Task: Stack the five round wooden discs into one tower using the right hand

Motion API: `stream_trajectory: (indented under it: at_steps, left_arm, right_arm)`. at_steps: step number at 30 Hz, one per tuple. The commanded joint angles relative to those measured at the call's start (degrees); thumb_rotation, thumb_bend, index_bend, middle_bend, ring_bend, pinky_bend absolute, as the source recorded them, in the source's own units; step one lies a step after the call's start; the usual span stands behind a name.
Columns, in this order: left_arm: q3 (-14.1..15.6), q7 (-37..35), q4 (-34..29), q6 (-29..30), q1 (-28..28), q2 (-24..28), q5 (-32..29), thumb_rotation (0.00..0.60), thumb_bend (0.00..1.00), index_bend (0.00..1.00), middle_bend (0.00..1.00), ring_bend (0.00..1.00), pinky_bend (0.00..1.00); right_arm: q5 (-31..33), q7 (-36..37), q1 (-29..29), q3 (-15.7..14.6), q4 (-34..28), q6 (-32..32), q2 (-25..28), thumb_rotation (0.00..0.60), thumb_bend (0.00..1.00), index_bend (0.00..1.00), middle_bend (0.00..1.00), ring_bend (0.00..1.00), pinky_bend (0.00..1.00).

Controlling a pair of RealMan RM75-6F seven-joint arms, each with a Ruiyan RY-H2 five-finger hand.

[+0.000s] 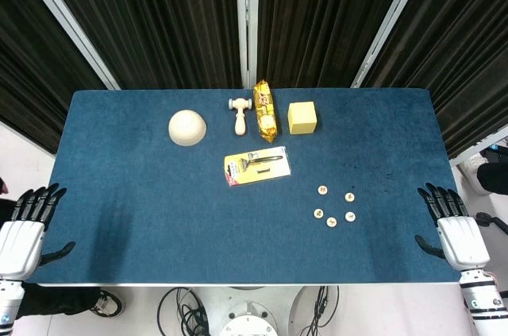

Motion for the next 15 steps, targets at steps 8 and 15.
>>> stream_trajectory:
  at_steps: [8,15]
  left_arm:
    - [0.1,0.4,-0.2,0.0,0.0,-0.1,0.3,0.6,0.14,0.08,0.0,0.0,0.0]
    - [0.0,0.2,-0.2,0.2,0.1,0.0,0.3,0.6,0.14,0.08,0.0,0.0,0.0]
  right_arm:
    - [-0.6,-0.3,0.3,0.1,-0.3,0.0,0.2,0.6,0.17,0.0,0.0,0.0,0.0]
    - [-2.4,-3.9,2.8,0.9,-2.8,-1.3,1.2,0.6,0.17,0.0,0.0,0.0,0.0]
